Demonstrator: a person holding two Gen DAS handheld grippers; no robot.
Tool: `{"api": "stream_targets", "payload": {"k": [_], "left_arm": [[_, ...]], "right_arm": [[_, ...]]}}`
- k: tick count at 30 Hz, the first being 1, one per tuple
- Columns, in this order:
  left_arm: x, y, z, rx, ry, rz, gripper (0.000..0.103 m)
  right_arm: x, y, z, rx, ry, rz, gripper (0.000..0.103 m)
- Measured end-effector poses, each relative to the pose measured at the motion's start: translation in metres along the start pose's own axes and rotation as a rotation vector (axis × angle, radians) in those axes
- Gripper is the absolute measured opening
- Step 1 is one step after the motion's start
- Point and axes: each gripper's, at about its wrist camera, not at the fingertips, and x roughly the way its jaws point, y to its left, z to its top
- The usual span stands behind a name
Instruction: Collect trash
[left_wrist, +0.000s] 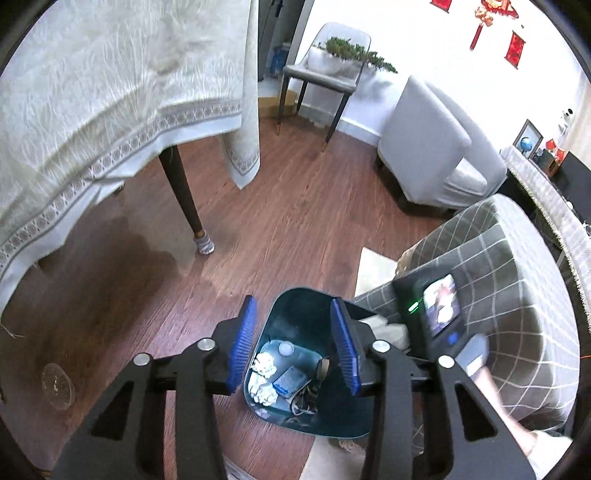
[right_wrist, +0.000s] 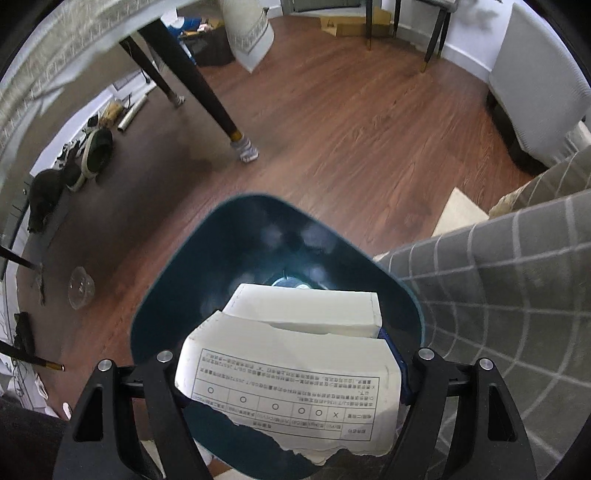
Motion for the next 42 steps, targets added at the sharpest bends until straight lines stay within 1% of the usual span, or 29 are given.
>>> {"api": "stream_targets", "payload": {"k": [4, 6, 9, 14, 16, 17, 19, 22, 23, 25, 27, 28, 30, 31, 32, 33, 34, 36, 39, 41, 42], "left_arm": [[-0.013, -0.008, 0.003, 0.051, -0.038, 0.023, 0.039], [-0.019, -0.011, 0.005, 0.070, -0.053, 0.022, 0.039], [-0.025, -0.017, 0.007, 0.089, -0.068, 0.019, 0.039], [-0.029, -0.017, 0.010, 0.094, -0.080, 0.010, 0.039], [-0.029, -0.015, 0.011, 0.087, -0.079, 0.010, 0.039], [-0.029, -0.015, 0.011, 0.085, -0.079, 0.011, 0.039], [-0.029, -0.014, 0.011, 0.077, -0.080, 0.012, 0.039], [-0.031, -0.012, 0.013, 0.063, -0.085, 0.007, 0.039], [-0.033, -0.012, 0.014, 0.061, -0.089, 0.005, 0.041], [-0.034, -0.011, 0.016, 0.062, -0.092, 0.005, 0.045], [-0.035, -0.013, 0.016, 0.061, -0.096, -0.008, 0.053], [-0.036, -0.014, 0.016, 0.061, -0.100, -0.010, 0.054], [-0.037, -0.016, 0.016, 0.063, -0.107, -0.002, 0.059], [-0.039, -0.017, 0.017, 0.065, -0.111, -0.001, 0.061], [-0.041, -0.017, 0.017, 0.065, -0.118, 0.000, 0.065], [-0.046, -0.019, 0.016, 0.077, -0.135, 0.022, 0.072], [-0.052, -0.023, 0.015, 0.109, -0.164, 0.049, 0.075], [-0.063, -0.027, 0.010, 0.152, -0.202, 0.056, 0.081], [-0.072, -0.027, 0.007, 0.157, -0.214, 0.057, 0.084], [-0.077, -0.027, 0.003, 0.161, -0.229, 0.080, 0.087], [-0.078, -0.027, 0.000, 0.166, -0.239, 0.094, 0.090]], "right_arm": [[0.014, 0.006, -0.007, -0.030, 0.030, -0.009, 0.078], [0.022, 0.010, -0.012, -0.047, 0.053, -0.014, 0.078], [0.037, 0.015, -0.020, -0.076, 0.094, -0.047, 0.078], [0.055, 0.024, -0.033, -0.127, 0.154, -0.076, 0.078], [0.067, 0.025, -0.038, -0.138, 0.199, -0.079, 0.078], [0.069, 0.026, -0.041, -0.146, 0.209, -0.088, 0.078], [0.071, 0.030, -0.045, -0.177, 0.211, -0.111, 0.088], [0.072, 0.033, -0.048, -0.198, 0.222, -0.113, 0.090], [0.071, 0.034, -0.047, -0.198, 0.220, -0.111, 0.090], [0.064, 0.033, -0.047, -0.192, 0.209, -0.104, 0.090], [0.055, 0.031, -0.044, -0.180, 0.192, -0.090, 0.090], [0.047, 0.031, -0.044, -0.175, 0.179, -0.082, 0.090], [0.032, 0.032, -0.042, -0.173, 0.149, -0.075, 0.090], [0.021, 0.032, -0.041, -0.174, 0.130, -0.071, 0.090], [0.012, 0.033, -0.040, -0.173, 0.111, -0.067, 0.090], [0.001, 0.033, -0.040, -0.171, 0.089, -0.066, 0.090], [-0.011, 0.034, -0.040, -0.171, 0.064, -0.069, 0.090], [-0.032, 0.035, -0.041, -0.170, 0.023, -0.066, 0.090], [-0.062, 0.038, -0.043, -0.163, -0.047, -0.057, 0.090], [-0.082, 0.039, -0.045, -0.155, -0.103, -0.047, 0.087], [-0.096, 0.041, -0.046, -0.150, -0.136, -0.042, 0.083]]}}
